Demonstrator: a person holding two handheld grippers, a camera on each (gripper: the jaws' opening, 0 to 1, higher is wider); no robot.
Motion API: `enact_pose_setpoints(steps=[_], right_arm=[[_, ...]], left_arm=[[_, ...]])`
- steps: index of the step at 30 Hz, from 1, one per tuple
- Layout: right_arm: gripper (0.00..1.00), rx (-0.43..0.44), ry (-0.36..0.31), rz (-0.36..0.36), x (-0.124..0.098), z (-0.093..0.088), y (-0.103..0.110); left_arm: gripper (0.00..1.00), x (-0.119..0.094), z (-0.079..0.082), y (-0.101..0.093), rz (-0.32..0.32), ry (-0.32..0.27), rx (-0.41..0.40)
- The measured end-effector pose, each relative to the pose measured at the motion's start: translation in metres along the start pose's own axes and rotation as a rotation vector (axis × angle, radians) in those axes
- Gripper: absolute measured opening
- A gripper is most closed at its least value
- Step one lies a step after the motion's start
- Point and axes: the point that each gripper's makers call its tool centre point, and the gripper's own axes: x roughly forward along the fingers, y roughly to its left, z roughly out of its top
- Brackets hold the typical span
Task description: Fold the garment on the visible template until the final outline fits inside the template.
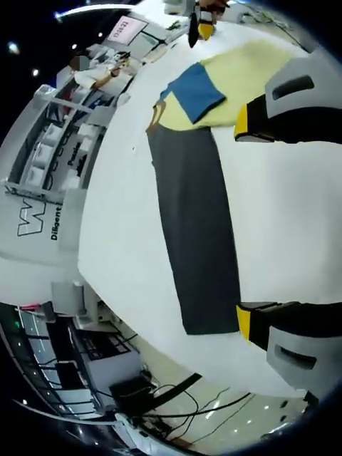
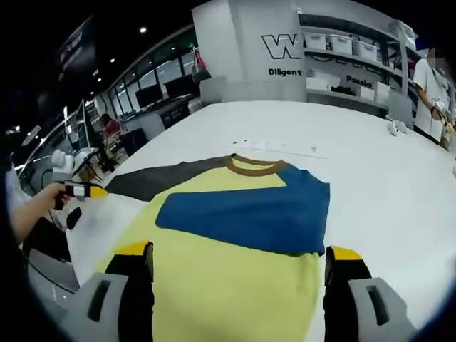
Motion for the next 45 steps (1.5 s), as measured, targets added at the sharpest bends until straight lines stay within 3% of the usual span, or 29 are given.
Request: enact_pose_setpoints(steps=[4, 8, 10, 15, 19, 23, 28, 33, 42, 45], right_arm=[[0.99, -0.007, 0.002, 0.008, -0.007, -0.005, 0.004], [0.99, -0.024, 0.005, 0.015, -0.017, -0.013, 0.011], [0.99, -0.031, 0.013, 0.023, -0.022, -0.019, 0.016], [0.99, -0.048, 0.018, 0.03, -0.031, -0.027, 0.021], [0.98, -0.047, 0.022, 0.037, -0.037, -0.032, 0.025], [0.97, -0.047, 0.018, 0.035, -0.04, -0.034, 0.026], [0.96, -0.045, 0.021, 0.032, -0.043, -0.036, 0.025], [0.96, -0.05, 0.023, 0.025, -0.045, -0.037, 0.024], [0.96, -0.054, 0.023, 0.026, -0.047, -0.036, 0.025], [0.96, -0.057, 0.021, 0.024, -0.049, -0.035, 0.024]], left_arm=[[0.83, 0.002, -0.005, 0.025, 0.045, 0.016, 0.005], [0.79, 0.006, -0.009, 0.048, 0.082, 0.034, -0.045], [0.73, 0.007, -0.013, 0.054, 0.089, 0.056, -0.074], [0.57, 0.011, -0.008, 0.067, 0.106, 0.045, -0.112], [0.37, 0.009, -0.007, 0.071, 0.117, 0.056, -0.131], [0.24, 0.007, -0.009, 0.073, 0.15, 0.059, -0.134], [0.2, 0.008, -0.007, 0.078, 0.169, 0.051, -0.144], [0.08, 0.008, -0.008, 0.082, 0.206, 0.054, -0.137], [0.02, 0.006, -0.006, 0.078, 0.206, 0.053, -0.108], [0.02, 0.002, 0.002, 0.071, 0.201, 0.028, -0.081]])
